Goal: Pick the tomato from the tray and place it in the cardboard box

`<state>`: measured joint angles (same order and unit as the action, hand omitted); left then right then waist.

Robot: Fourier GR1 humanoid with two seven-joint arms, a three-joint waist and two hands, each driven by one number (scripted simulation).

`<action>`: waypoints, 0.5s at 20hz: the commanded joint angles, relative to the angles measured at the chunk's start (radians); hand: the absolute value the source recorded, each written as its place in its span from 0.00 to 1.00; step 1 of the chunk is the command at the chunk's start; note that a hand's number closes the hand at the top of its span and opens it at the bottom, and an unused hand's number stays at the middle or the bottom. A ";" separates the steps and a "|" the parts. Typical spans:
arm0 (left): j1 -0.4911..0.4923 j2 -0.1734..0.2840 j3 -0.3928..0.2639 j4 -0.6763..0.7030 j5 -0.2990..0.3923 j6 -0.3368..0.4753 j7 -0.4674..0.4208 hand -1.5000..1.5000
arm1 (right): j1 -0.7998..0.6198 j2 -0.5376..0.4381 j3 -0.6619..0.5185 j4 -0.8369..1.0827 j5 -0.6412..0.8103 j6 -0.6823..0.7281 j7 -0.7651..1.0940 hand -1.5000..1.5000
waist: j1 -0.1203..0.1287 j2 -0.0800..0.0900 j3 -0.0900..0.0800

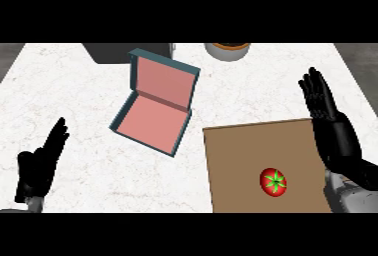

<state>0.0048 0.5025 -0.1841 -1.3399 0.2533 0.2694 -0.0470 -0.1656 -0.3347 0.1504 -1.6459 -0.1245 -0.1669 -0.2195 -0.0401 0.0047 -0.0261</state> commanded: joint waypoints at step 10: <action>-0.014 -0.012 -0.032 -0.076 -0.072 0.052 0.022 0.50 | 0.203 0.143 -0.264 0.027 0.274 -0.665 0.224 0.00 | -0.013 -0.013 0.025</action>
<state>-0.0272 0.5095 -0.1911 -1.3906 0.1928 0.3111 -0.0346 -0.0307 -0.2913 -0.0415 -1.6298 0.0830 -0.6004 -0.0498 -0.0558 0.0017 -0.0084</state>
